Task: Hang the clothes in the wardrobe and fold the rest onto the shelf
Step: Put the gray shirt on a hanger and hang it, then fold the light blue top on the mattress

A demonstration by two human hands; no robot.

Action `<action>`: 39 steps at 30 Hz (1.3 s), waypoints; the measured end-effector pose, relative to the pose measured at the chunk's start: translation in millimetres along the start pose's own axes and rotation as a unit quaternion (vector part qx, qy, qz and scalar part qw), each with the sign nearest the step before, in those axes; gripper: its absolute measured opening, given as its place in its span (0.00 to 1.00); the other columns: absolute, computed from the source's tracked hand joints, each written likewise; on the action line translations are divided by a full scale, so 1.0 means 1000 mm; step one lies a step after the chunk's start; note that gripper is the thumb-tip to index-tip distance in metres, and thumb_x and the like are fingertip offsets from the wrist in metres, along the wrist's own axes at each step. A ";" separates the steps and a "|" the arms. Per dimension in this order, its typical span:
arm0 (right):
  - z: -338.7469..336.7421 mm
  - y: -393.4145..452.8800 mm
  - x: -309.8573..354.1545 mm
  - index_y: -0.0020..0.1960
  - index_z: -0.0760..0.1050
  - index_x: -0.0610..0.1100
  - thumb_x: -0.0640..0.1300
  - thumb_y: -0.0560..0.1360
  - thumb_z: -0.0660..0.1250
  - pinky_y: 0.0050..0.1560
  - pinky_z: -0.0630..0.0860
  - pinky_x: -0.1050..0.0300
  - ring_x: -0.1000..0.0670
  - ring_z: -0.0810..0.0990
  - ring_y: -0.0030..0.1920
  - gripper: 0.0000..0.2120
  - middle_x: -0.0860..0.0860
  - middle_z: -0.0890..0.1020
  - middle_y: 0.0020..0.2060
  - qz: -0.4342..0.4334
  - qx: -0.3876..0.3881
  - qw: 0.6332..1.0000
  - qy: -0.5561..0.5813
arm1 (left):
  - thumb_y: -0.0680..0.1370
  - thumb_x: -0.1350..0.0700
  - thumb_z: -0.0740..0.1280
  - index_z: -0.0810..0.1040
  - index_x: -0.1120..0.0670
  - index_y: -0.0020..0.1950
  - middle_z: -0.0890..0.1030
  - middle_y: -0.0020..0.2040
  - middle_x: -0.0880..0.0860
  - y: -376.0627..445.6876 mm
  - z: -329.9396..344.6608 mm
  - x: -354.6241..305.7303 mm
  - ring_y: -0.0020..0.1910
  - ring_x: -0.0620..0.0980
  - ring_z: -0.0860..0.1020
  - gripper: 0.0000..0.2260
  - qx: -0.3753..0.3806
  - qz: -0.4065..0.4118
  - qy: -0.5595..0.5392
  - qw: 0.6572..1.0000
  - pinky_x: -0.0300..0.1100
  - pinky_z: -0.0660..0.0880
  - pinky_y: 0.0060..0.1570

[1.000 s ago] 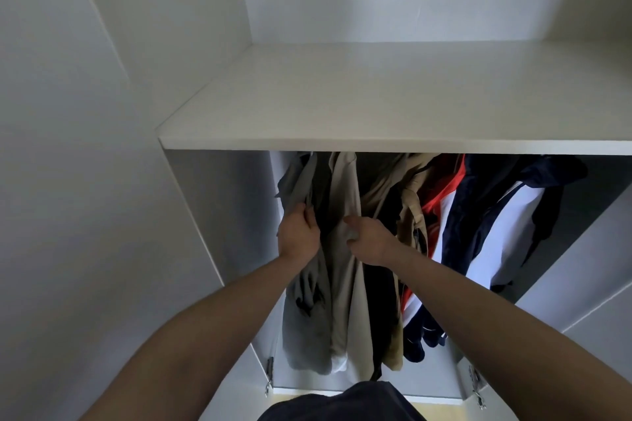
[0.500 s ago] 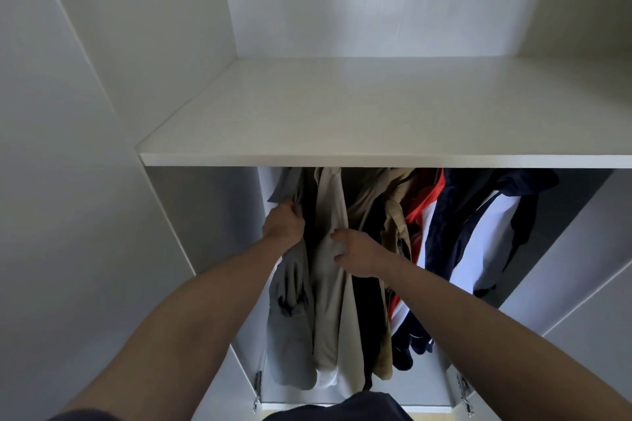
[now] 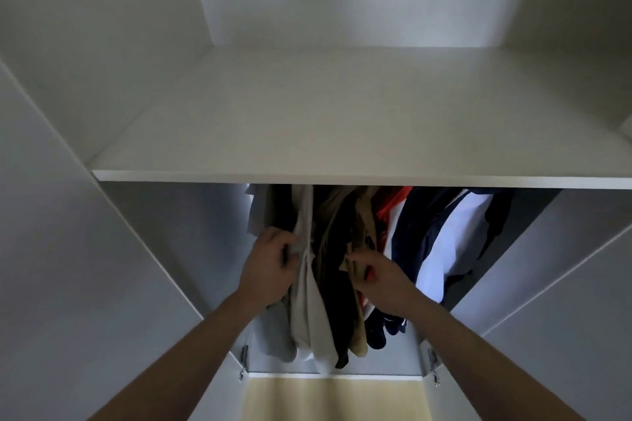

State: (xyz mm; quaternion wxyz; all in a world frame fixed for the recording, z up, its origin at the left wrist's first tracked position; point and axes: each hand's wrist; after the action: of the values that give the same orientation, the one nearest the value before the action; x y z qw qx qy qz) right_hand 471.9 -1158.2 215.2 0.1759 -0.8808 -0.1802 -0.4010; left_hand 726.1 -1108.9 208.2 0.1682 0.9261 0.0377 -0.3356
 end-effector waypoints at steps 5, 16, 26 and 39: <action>-0.021 -0.056 -0.023 0.65 0.73 0.60 0.40 0.78 0.69 0.50 0.76 0.69 0.66 0.77 0.37 0.21 0.63 0.75 0.47 0.066 -0.071 0.993 0.063 | 0.76 0.60 0.73 0.81 0.48 0.52 0.74 0.50 0.41 -0.023 0.010 -0.046 0.47 0.41 0.77 0.08 0.098 0.038 -0.058 0.993 0.34 0.72 0.51; 0.010 -0.241 -0.050 0.67 0.74 0.61 0.44 0.78 0.70 0.60 0.72 0.69 0.69 0.72 0.61 0.21 0.67 0.70 0.68 0.231 -0.299 0.916 0.133 | 0.78 0.57 0.71 0.79 0.47 0.54 0.76 0.52 0.41 -0.049 0.084 -0.123 0.51 0.41 0.78 0.07 0.398 0.247 -0.067 0.881 0.41 0.76 0.52; 0.106 -0.471 -0.021 0.69 0.74 0.58 0.45 0.79 0.69 0.61 0.74 0.64 0.59 0.74 0.65 0.20 0.65 0.71 0.70 0.411 -0.486 0.748 0.190 | 0.79 0.49 0.70 0.77 0.39 0.56 0.73 0.56 0.34 -0.201 0.133 -0.238 0.57 0.36 0.74 0.07 0.567 0.438 -0.071 0.694 0.35 0.72 0.53; 0.273 -0.808 0.034 0.69 0.72 0.62 0.50 0.78 0.69 0.62 0.74 0.65 0.63 0.73 0.65 0.21 0.67 0.71 0.67 0.510 -0.636 0.539 0.211 | 0.78 0.50 0.72 0.79 0.41 0.56 0.74 0.56 0.36 -0.556 0.108 -0.388 0.55 0.37 0.75 0.08 0.622 0.586 -0.093 0.511 0.39 0.74 0.58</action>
State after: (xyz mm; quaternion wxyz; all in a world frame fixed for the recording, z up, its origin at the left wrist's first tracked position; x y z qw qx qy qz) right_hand 297.5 -322.6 207.1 -0.2227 -0.5944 0.6442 -0.4268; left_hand 259.5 -605.3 217.9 -0.2900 0.5686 -0.7477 -0.1830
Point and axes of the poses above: each hand's wrist, its own y-axis towards the middle knuckle, its own z-axis out of the palm, x = y × z
